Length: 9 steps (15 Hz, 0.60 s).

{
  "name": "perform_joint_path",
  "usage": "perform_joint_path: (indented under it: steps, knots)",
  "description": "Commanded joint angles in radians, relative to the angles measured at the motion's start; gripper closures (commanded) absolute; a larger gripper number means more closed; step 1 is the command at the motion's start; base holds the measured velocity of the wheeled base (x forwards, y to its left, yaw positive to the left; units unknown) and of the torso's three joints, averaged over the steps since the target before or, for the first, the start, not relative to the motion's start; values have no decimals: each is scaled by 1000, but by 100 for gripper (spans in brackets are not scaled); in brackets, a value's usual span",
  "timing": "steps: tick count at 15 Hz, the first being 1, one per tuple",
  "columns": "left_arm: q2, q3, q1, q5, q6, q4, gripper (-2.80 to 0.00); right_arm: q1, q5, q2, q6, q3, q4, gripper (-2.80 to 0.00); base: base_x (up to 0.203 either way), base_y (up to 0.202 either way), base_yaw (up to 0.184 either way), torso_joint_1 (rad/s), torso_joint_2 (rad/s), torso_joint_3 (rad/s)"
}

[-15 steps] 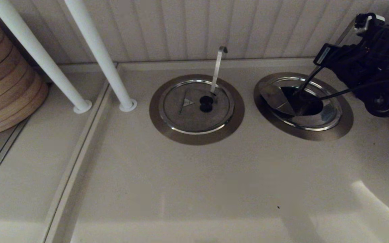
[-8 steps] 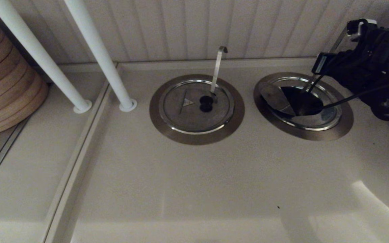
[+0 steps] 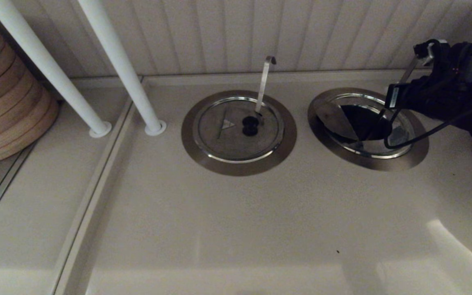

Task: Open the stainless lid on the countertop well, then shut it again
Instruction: Stir with a spoon

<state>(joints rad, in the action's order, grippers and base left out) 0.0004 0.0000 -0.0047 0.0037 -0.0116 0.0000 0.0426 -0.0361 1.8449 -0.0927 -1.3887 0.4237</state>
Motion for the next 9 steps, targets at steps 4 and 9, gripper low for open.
perform_joint_path:
  steps: [4, 9]
  knots:
    - [1, 0, 0, 1, -1, 0, 0, 31, -20, 19, -49, -9, 12, 0, 0, 0, 0, 0, 0, 0]
    - [1, 0, 0, -1, -1, 0, 0, 3, -24, 45, 60, -28, 73, 0, 0, 0, 0, 0, 0, 0]
